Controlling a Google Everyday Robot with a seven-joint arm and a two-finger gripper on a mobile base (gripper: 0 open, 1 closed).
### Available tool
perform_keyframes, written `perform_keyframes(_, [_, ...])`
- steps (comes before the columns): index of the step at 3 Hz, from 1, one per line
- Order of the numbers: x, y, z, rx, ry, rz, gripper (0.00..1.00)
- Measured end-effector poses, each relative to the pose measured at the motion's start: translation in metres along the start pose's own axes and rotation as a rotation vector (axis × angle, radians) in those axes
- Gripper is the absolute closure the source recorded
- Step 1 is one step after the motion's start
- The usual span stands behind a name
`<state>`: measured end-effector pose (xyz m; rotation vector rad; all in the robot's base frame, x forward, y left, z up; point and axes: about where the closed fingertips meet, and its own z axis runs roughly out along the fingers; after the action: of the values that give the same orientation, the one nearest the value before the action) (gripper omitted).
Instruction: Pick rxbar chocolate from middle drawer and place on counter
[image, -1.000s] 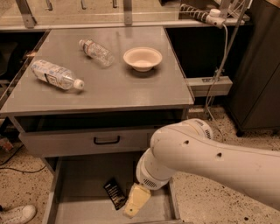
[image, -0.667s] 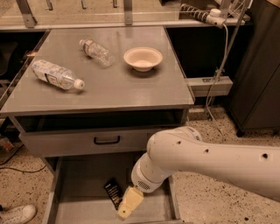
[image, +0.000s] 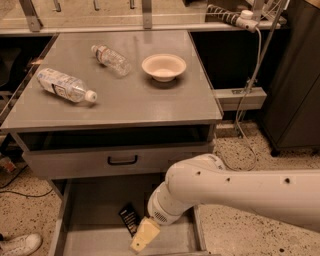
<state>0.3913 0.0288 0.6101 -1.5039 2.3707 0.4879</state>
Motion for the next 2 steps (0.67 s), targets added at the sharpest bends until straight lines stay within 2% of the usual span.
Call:
perform_keyframes(1, [0.004,-0.014,0.035,0.021,-0.022,0.064,0.00])
perform_keyframes(2, [0.004,-0.024,0.070,0.008,-0.047,0.112,0.00])
